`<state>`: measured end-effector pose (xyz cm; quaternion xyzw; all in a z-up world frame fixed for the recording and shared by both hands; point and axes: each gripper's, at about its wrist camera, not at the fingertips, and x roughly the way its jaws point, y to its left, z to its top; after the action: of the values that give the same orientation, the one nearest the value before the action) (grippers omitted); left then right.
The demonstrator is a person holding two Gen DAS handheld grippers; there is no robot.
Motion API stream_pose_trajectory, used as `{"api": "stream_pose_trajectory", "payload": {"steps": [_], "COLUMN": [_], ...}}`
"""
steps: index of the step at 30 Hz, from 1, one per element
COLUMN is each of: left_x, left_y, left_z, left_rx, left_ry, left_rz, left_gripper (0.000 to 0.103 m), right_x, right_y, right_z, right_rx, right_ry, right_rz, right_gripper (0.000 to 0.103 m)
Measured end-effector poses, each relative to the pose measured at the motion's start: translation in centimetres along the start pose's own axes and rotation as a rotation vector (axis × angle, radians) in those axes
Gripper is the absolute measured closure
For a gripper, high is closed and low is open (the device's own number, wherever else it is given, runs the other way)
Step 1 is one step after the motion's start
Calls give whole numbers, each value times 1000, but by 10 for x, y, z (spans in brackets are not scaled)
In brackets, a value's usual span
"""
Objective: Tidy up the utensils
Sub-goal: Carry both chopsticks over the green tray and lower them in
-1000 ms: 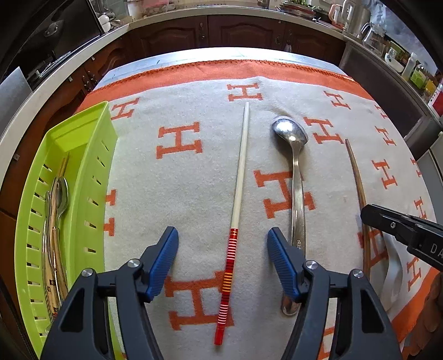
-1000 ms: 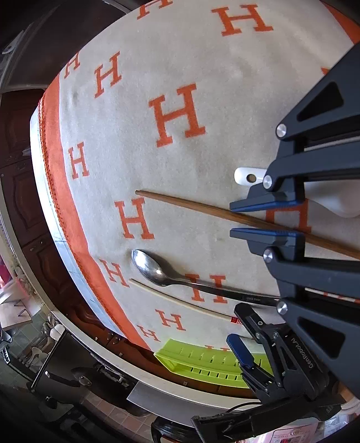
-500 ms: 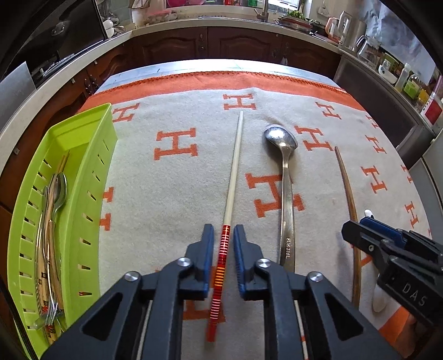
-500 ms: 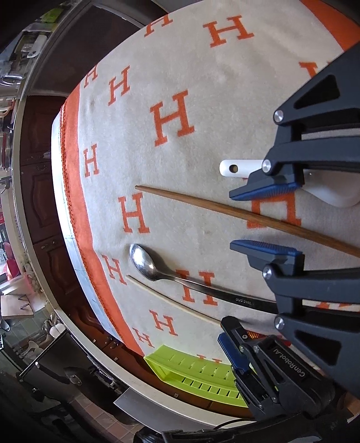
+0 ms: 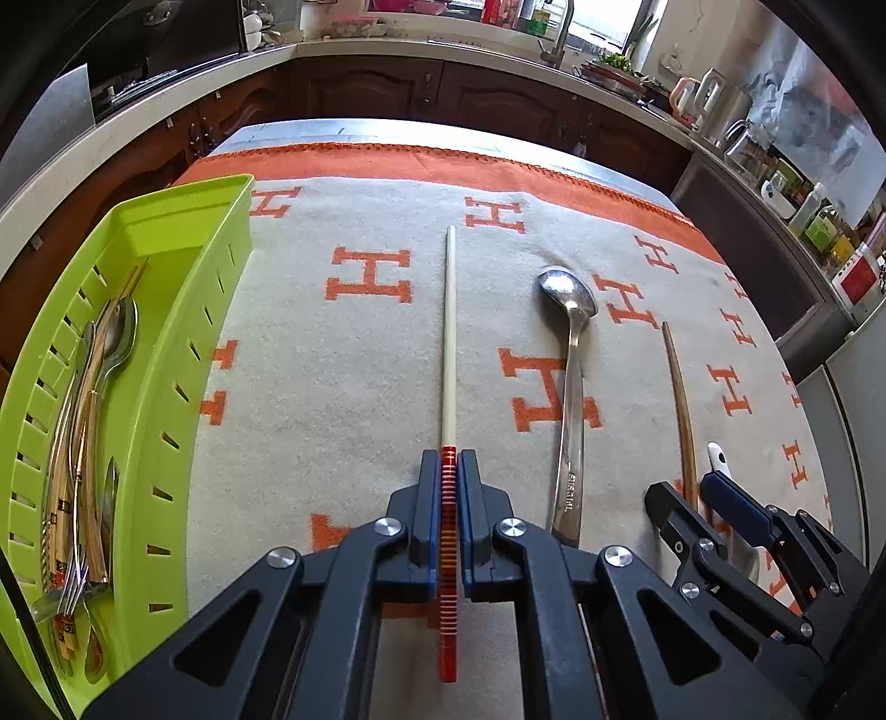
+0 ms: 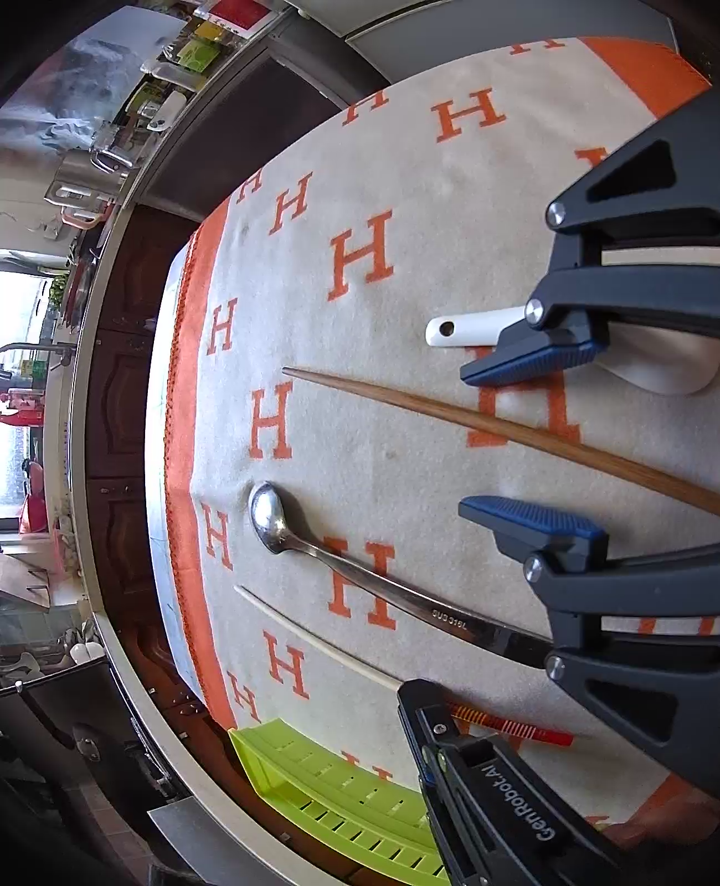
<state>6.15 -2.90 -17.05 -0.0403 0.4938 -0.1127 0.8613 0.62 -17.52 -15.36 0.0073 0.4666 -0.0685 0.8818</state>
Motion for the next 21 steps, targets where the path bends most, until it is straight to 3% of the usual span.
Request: {"api": "stream_pose_trajectory", "payload": {"steps": [1, 3, 4, 11, 21], "left_x": [-1, -6, -9, -38, -105], "left_y": [1, 3, 4, 10, 37], "left_z": [-1, -2, -2, -3, 4], "left_rx": [-2, -5, -6, -17, -64], "left_ry": [-1, -9, -15, -78, -222], "left_rz": [-3, -7, -9, -14, 21], "left_gripper": [100, 100, 100, 100, 100], "right_x": [0, -3, -3, -7, -48], "right_y": [0, 3, 4, -7, 6], "right_z": [0, -2, -1, 1, 24], "right_rx": [0, -1, -1, 80, 101], "right_ry": [-4, -14, -11, 20, -22], "right_rz": [-2, -7, -11, 54, 215], "right_gripper": [66, 91, 96, 97, 97]}}
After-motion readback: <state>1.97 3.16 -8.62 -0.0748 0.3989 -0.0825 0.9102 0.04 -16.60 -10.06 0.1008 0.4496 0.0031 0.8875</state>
